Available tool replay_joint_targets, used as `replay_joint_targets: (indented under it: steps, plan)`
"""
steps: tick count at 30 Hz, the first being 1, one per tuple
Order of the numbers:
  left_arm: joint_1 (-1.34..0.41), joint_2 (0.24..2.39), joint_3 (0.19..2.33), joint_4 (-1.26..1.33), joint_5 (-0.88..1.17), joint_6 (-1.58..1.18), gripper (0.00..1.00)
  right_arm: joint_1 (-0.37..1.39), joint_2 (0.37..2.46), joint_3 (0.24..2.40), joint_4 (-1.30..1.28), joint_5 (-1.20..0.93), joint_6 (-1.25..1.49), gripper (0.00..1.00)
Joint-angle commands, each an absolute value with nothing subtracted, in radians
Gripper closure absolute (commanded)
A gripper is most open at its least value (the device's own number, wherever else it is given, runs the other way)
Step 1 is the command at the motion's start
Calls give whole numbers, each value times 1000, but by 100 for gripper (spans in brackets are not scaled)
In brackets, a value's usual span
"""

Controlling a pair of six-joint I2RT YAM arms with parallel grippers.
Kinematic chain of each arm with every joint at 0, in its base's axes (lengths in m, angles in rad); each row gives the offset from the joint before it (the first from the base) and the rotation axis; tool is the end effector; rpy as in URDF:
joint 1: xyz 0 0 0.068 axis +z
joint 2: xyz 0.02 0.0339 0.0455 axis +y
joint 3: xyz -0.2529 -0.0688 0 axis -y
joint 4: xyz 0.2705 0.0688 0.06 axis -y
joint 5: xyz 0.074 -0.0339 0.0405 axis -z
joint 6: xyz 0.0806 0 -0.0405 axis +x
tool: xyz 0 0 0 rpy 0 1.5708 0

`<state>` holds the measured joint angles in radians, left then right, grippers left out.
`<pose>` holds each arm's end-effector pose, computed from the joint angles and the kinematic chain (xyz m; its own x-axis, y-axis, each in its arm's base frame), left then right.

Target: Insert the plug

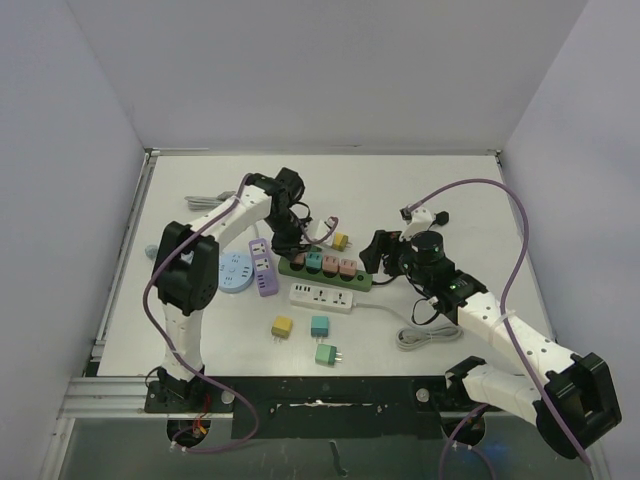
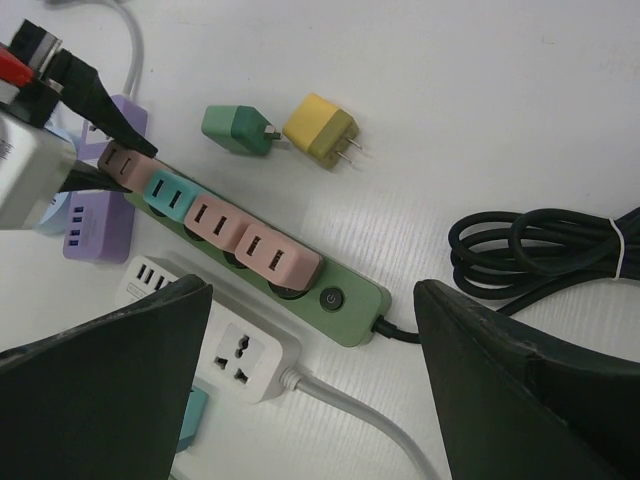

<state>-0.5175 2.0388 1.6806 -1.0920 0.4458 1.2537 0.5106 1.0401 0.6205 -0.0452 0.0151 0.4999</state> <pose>0.3531 -0.2410 0.1549 0.1979 0.8738 -0.4442 0.9730 -0.2301 -0.0192 0.2638 0.1464 0.2069 -0.5718 0.2291 -0.7878 -0.2311 0.8764 0.4225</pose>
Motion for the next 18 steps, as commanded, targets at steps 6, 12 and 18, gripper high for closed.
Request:
replay_joint_targets:
  steps: [6,12,18]
  plan:
    - [-583,2140,1651,-1109,436,1273,94,496,1034,612,23,8,503,16]
    - [-582,2168,1624,-1060,352,1240,95,488,1039,609,30,-2,504,16]
    - [-566,2240,1595,-1082,296,1206,96,480,1045,612,32,-11,499,16]
